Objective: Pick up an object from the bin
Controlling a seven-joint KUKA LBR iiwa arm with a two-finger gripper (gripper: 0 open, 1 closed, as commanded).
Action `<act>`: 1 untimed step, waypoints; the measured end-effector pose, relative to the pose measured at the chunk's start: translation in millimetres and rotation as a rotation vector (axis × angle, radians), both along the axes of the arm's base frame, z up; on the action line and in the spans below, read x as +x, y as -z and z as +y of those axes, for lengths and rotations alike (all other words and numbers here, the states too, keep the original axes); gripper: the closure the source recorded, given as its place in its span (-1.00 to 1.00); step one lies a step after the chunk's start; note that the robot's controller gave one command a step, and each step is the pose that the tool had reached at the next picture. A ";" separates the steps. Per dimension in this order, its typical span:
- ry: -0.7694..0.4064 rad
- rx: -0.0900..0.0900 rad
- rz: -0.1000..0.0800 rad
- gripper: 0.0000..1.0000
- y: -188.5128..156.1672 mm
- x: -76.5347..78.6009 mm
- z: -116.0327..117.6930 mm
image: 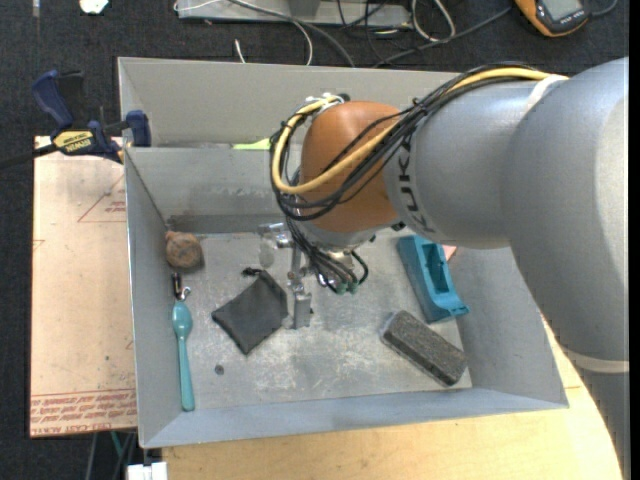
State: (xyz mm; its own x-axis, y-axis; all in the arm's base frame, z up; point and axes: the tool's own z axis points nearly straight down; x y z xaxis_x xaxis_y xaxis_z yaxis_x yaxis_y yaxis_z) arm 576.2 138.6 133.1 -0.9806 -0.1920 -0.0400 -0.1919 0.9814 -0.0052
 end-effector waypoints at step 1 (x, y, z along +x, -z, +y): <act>0.013 0.003 0.004 -1.00 19.6 -3.8 19.0</act>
Offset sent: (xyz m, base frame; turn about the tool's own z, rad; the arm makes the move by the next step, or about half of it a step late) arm -0.0064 0.0268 -0.0494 0.0009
